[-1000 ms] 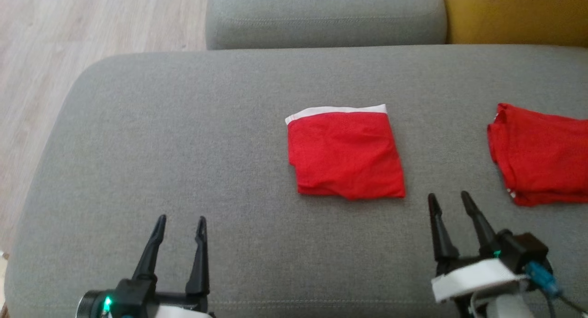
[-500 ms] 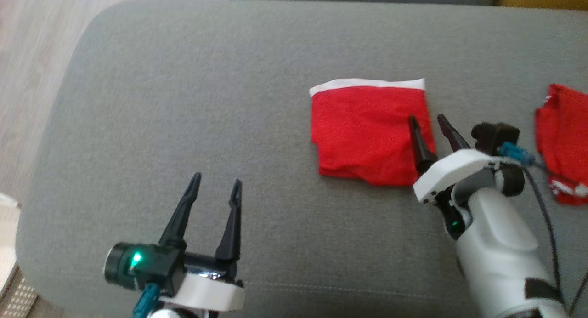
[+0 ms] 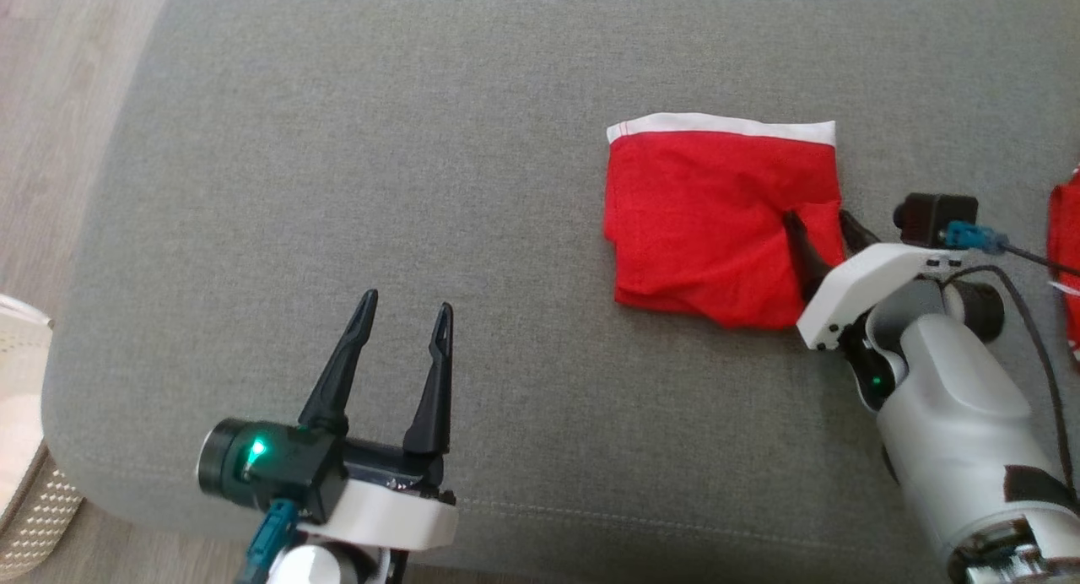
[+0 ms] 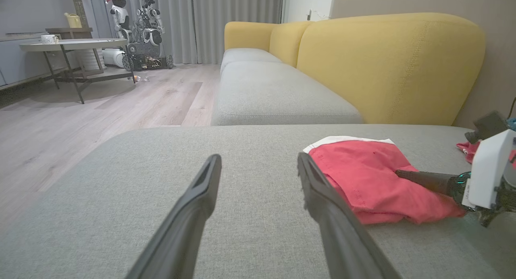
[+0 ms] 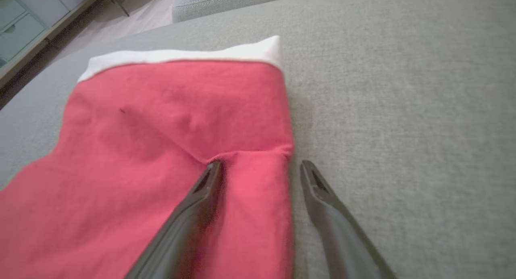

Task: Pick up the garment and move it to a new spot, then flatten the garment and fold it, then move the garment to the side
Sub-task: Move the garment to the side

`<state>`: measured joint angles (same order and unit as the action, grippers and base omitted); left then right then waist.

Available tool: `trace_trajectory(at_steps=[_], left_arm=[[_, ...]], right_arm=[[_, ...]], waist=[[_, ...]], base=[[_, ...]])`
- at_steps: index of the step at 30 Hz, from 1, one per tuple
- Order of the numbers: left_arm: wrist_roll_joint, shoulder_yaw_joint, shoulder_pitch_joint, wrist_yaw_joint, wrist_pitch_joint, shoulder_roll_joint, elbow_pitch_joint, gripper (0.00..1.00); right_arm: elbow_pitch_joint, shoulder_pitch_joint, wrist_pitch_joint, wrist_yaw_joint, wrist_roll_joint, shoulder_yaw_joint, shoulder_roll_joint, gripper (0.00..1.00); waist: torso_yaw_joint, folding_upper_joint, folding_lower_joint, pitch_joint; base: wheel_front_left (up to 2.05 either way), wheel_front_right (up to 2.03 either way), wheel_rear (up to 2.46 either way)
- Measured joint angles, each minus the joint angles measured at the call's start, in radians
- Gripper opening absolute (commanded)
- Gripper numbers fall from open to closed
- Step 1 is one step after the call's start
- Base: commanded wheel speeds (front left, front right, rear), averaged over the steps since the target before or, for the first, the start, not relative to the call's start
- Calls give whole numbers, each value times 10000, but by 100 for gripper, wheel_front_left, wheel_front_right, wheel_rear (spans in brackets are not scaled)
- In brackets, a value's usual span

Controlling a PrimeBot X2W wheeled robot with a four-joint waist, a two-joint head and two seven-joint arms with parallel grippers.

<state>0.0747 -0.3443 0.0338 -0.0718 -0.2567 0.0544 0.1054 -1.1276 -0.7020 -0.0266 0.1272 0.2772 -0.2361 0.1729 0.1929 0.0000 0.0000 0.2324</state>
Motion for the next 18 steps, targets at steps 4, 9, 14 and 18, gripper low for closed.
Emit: trace_trajectory(at_steps=[4, 9, 14, 18], left_arm=[[-31, 36, -39, -75, 0, -2, 8, 100], [-31, 163, -41, -63, 0, -2, 27, 100], [-138, 291, -110, 19, 0, -4, 58, 100], [-205, 395, -271, 90, 0, -10, 140, 100]], right_arm=[[65, -36, -96, 0, 215, -301, 23, 0], [554, -37, -428, 0, 198, -708, 313, 0], [1367, -35, -222, 0, 148, -865, 1325, 0], [2489, -5, 359, 0, 88, -821, 2140, 0]], waist=[[-142, 0, 0, 40], [-599, 0, 0, 110], [-1213, 0, 0, 241], [-1718, 1, 0, 386]], base=[[0, 0, 0], [0, 0, 0], [0, 0, 0], [0, 0, 0]])
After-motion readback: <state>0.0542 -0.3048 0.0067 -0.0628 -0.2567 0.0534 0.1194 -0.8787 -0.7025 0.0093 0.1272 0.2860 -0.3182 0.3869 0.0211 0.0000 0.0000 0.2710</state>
